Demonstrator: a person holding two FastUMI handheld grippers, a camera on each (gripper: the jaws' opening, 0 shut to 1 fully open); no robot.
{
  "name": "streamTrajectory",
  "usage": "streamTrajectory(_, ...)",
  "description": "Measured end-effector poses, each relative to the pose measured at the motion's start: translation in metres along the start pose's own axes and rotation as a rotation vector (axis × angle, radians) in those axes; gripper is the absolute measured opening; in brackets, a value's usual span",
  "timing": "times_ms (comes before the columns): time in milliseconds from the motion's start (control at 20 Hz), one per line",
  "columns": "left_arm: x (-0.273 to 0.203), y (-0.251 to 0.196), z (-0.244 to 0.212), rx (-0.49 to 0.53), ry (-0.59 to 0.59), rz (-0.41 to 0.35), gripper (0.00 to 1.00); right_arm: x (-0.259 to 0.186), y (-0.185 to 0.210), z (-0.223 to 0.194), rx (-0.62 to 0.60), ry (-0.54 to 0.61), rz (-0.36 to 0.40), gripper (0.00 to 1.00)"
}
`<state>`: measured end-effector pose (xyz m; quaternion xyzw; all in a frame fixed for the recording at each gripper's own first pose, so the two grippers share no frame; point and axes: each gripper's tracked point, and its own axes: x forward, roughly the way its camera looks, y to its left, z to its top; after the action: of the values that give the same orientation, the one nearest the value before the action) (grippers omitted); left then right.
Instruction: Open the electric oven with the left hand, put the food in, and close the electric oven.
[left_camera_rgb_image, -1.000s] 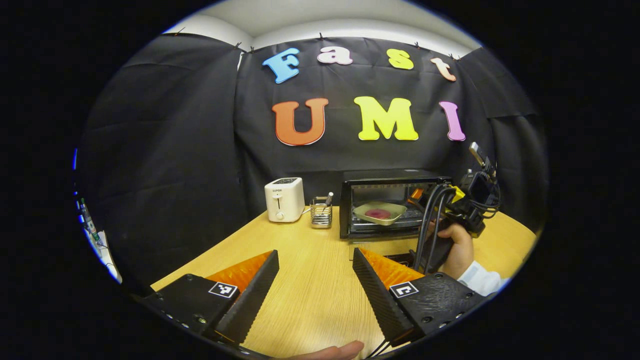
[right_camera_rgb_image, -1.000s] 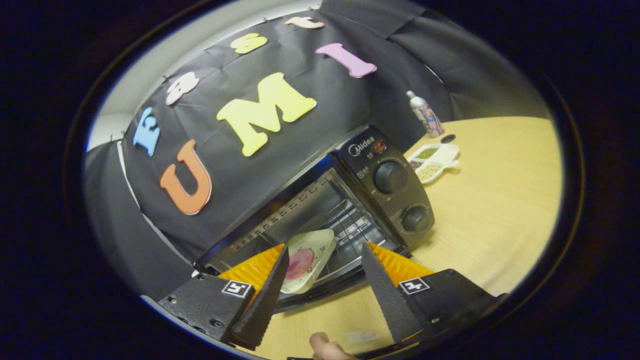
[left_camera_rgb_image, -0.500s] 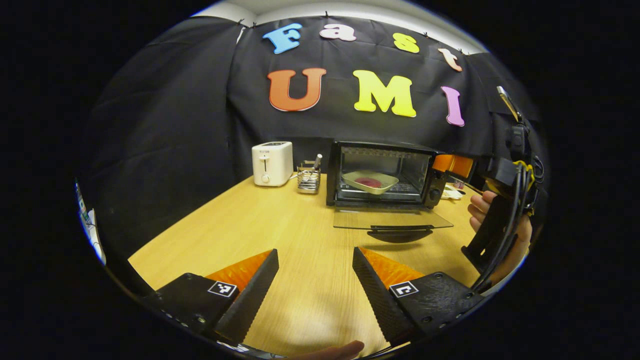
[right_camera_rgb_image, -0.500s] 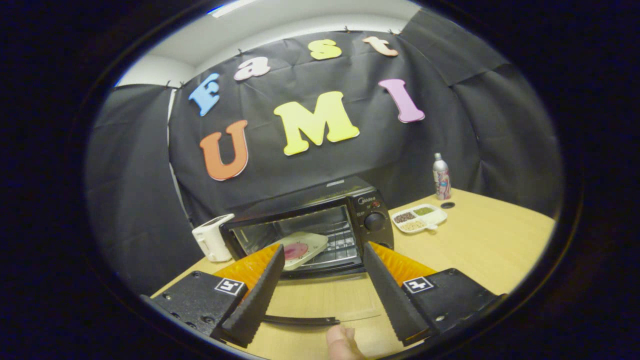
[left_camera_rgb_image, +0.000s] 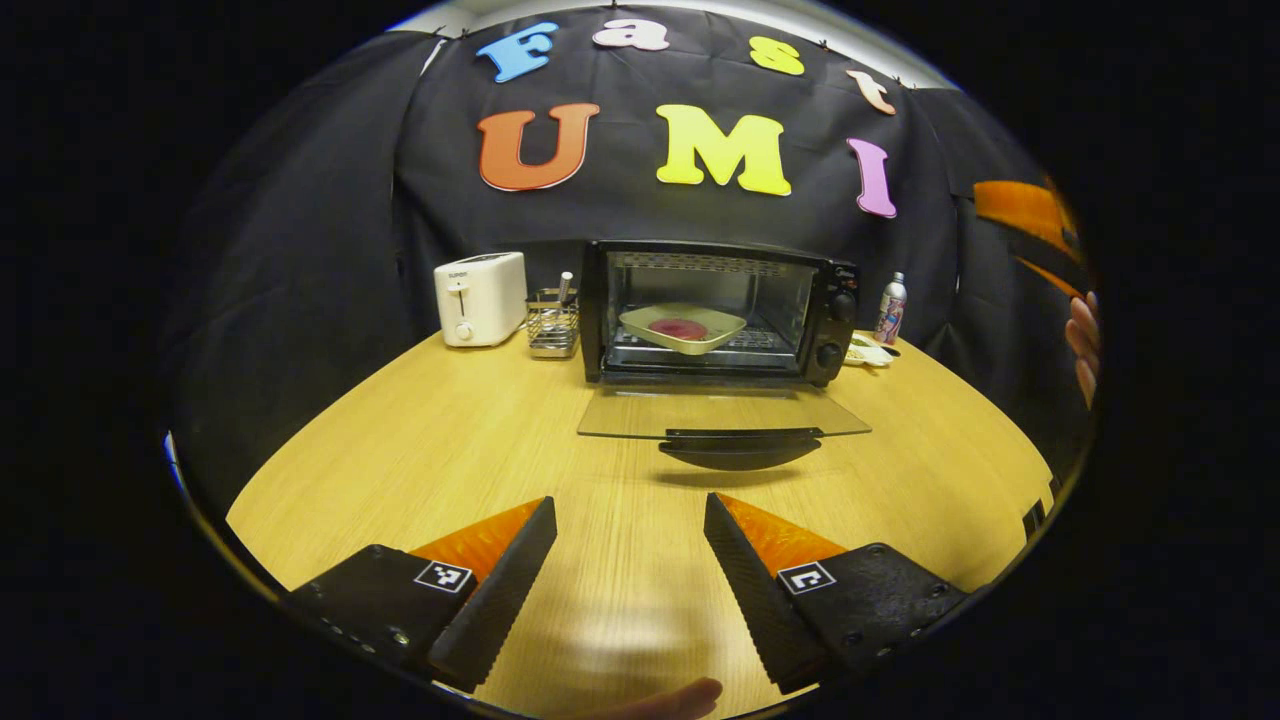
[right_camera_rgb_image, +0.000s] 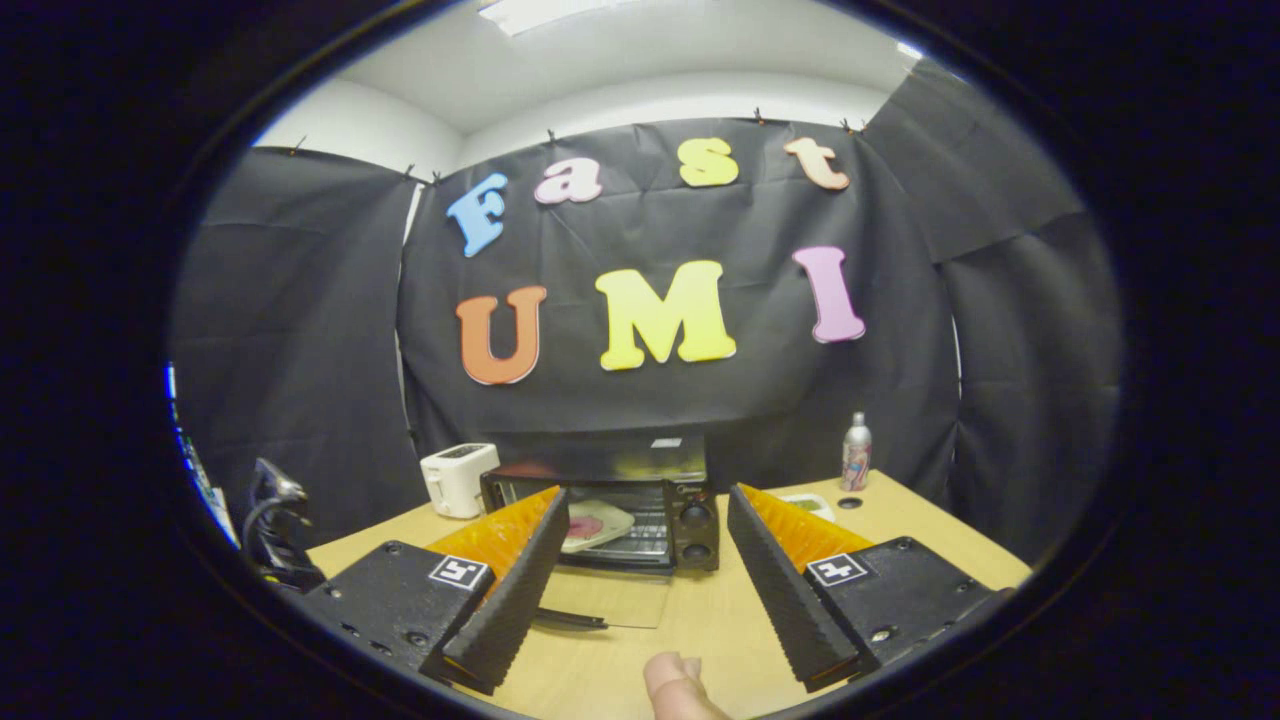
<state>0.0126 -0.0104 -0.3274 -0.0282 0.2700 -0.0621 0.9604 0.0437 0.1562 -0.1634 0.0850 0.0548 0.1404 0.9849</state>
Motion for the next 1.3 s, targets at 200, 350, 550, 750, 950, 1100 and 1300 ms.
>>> streamTrajectory(200,0.019,-0.032,-0.001,0.013,0.037,-0.041,0.95,-0.037,-0.041,0.034,-0.018,-0.031,-0.059,0.96)
streamTrajectory(350,0.034,-0.055,0.001,0.048,0.057,-0.064,0.95,-0.054,-0.063,0.043,-0.006,-0.036,-0.076,0.96)
streamTrajectory(550,0.052,-0.071,0.002,0.045,0.075,-0.071,0.95,-0.068,-0.095,0.057,-0.016,-0.076,-0.114,0.96)
streamTrajectory(750,0.065,-0.075,0.004,0.037,0.09,-0.053,0.95,-0.072,-0.108,0.056,-0.015,-0.081,-0.117,0.96)
streamTrajectory(950,0.076,-0.076,0.005,0.059,0.104,-0.048,0.95,-0.073,-0.12,0.053,-0.003,-0.079,-0.125,1.0)
streamTrajectory(1100,0.086,-0.08,-0.001,0.047,0.144,-0.052,0.95,-0.075,-0.128,0.051,0.018,-0.074,-0.139,0.96)
streamTrajectory(1300,0.086,-0.079,-0.008,0.056,0.17,-0.062,0.95,-0.079,-0.136,0.056,0.044,-0.091,-0.155,0.96)
